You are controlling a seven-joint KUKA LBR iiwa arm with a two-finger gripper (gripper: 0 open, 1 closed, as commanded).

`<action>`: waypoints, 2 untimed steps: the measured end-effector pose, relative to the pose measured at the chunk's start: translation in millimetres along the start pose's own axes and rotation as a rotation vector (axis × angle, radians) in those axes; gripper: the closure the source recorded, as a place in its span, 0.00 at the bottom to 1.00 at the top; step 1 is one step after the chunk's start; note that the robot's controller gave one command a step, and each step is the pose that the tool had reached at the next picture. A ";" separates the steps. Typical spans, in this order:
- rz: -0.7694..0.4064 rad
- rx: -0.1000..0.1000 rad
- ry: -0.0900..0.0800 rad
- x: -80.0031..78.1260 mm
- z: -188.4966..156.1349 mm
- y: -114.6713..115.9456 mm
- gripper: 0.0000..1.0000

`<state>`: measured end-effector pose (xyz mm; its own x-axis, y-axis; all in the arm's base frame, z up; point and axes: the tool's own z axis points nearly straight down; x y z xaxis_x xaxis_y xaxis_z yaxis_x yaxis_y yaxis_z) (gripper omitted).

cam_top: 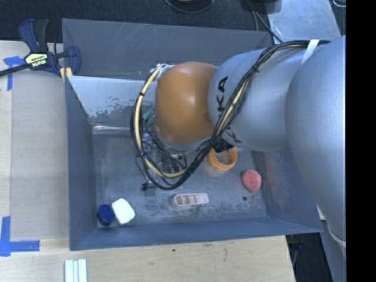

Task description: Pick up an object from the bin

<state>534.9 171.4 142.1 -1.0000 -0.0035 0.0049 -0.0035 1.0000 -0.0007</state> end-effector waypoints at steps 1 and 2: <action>0.004 -0.002 -0.007 -1.7 -4.8 -0.9 0.00; -0.074 0.002 0.003 39.1 28.1 -55.7 0.00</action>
Offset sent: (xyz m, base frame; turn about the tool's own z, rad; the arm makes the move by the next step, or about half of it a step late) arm -0.0380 -0.0533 -0.0266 -0.0761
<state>495.9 115.5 114.2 -0.9969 -0.0778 0.0080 -0.0778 0.9970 -0.0019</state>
